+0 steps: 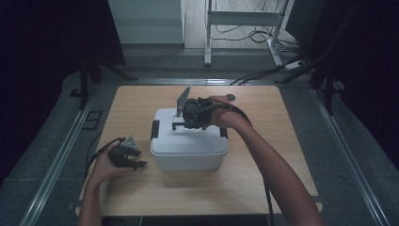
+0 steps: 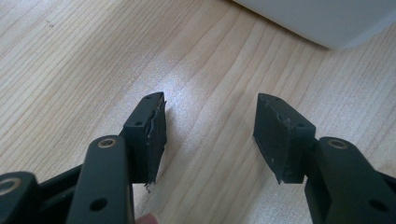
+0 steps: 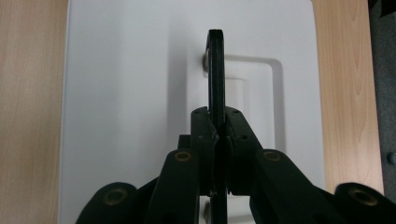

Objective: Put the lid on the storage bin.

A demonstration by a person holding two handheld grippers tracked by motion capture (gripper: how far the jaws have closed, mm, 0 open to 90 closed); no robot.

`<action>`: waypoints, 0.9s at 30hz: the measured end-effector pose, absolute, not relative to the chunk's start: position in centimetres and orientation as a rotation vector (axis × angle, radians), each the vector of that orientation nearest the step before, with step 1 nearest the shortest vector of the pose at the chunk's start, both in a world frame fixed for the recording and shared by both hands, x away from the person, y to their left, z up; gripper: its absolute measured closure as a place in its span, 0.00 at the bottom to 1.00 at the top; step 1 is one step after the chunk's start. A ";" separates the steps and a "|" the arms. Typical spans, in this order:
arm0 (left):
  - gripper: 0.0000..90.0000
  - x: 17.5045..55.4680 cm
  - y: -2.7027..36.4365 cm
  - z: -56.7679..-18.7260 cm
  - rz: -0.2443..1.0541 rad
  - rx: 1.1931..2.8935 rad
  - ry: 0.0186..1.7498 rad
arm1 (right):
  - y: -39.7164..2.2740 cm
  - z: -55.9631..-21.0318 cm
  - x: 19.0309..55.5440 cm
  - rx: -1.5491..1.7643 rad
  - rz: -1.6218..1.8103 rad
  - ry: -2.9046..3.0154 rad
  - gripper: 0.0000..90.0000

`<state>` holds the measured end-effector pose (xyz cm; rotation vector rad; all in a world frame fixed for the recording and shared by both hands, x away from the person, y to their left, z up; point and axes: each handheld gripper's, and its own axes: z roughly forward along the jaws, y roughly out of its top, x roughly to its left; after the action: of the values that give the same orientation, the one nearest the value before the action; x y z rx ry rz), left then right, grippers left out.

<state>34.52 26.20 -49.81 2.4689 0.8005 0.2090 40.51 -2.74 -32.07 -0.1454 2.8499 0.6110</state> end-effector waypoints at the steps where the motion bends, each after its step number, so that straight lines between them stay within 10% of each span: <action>1: 0.49 34.5 26.2 -49.8 0.208 2.471 0.800 | -2.7 -32.2 40.5 -0.142 0.610 2.851 0.93; 11: 0.49 34.5 26.1 -49.9 0.203 2.466 0.804 | -2.7 -32.7 40.6 -0.117 0.629 2.860 0.90; 27: 0.48 34.4 26.3 -49.7 0.205 2.465 0.801 | -6.6 -30.1 39.5 0.064 0.858 2.794 0.56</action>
<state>34.38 26.33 -49.68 2.4646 0.8009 0.2046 39.54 -6.58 -30.11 0.0642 2.7936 0.8583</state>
